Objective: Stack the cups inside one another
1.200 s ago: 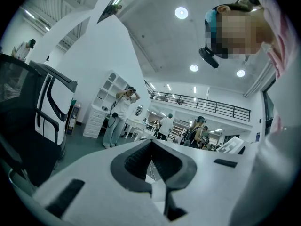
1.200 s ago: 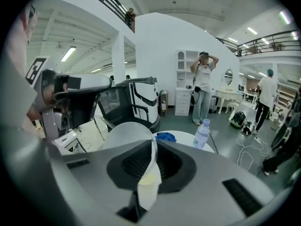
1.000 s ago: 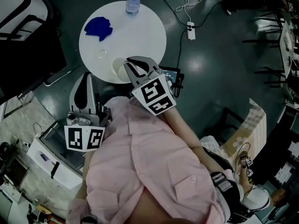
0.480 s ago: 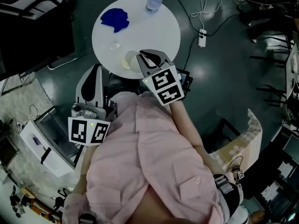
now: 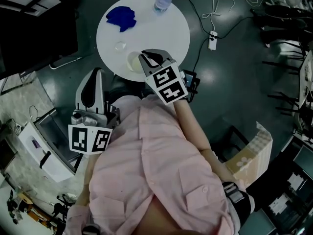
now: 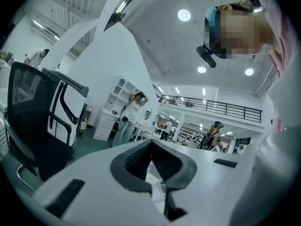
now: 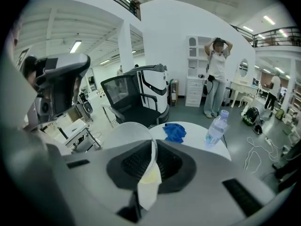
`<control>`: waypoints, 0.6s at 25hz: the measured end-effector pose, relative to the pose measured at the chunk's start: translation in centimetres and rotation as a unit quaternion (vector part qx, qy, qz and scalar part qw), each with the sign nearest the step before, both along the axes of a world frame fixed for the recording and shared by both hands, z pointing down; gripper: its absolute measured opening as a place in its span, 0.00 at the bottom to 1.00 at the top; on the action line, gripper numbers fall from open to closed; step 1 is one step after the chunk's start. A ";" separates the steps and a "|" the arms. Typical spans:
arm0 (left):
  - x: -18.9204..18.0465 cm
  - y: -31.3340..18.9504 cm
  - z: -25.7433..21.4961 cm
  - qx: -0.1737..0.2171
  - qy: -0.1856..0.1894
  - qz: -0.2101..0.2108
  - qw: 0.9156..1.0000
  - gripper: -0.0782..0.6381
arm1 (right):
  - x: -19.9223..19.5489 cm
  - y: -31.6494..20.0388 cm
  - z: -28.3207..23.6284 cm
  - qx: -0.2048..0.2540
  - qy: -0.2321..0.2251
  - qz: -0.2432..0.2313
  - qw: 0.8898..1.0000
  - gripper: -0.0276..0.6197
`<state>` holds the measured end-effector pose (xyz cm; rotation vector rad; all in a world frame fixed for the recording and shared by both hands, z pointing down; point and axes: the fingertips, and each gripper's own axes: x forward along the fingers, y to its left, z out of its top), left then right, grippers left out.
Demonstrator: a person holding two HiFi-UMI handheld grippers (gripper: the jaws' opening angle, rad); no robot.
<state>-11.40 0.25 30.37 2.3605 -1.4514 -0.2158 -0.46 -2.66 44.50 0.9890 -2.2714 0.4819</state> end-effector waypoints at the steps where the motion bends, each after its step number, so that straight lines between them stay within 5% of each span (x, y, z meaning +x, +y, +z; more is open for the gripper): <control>1: 0.0 0.0 0.0 0.000 0.000 -0.001 1.000 0.12 | 0.0 -0.1 0.1 -0.002 0.001 -0.001 1.000 0.11; 15: 0.0 -0.3 -0.2 0.003 0.000 0.001 1.000 0.12 | -0.2 -0.1 2.0 -0.018 0.022 -0.010 1.000 0.11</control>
